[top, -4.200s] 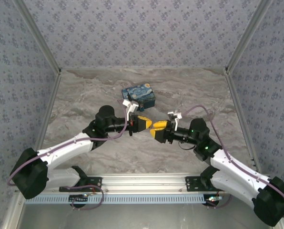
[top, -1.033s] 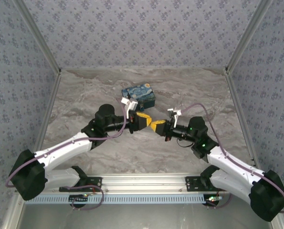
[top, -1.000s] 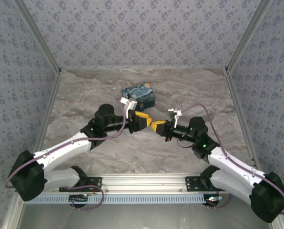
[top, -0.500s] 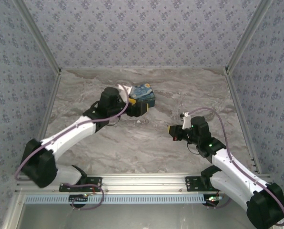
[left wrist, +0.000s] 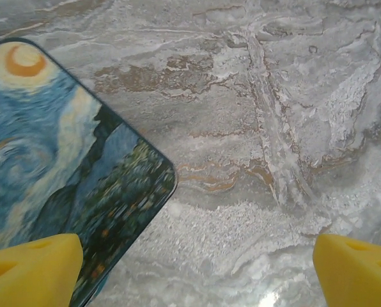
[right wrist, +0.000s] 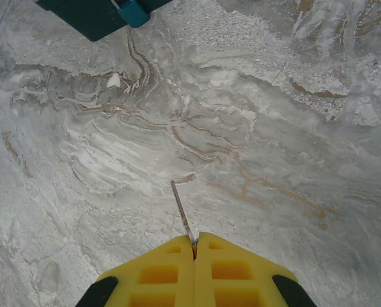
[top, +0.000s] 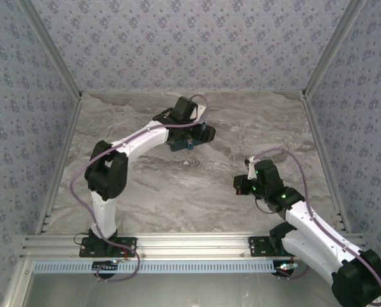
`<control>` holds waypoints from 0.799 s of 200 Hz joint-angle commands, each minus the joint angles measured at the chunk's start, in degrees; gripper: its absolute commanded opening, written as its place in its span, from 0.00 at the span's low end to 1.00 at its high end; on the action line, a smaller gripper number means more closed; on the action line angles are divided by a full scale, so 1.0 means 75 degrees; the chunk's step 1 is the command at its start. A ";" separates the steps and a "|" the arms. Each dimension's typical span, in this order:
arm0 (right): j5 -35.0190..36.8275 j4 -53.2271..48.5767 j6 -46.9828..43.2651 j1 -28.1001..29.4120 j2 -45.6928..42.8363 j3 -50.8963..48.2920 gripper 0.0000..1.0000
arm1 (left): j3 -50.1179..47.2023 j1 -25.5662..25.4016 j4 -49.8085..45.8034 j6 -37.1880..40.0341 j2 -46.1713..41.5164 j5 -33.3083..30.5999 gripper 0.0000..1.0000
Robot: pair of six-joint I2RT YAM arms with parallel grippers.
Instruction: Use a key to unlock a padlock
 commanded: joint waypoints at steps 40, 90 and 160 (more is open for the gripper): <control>0.0143 -0.0318 -0.0110 -0.0023 -0.0244 0.0001 0.00 | 0.1685 -0.0192 -0.1165 0.0503 0.1229 0.0125 0.92; 0.0081 -0.0341 -0.0170 -0.0060 -0.0240 0.0018 0.00 | 0.2223 -0.0202 -0.1499 0.0637 0.1715 0.0084 0.91; 0.0072 -0.0494 -0.0240 -0.0205 -0.0244 0.0081 0.00 | 0.1151 -0.0421 -0.1481 0.0748 0.1186 0.0072 0.89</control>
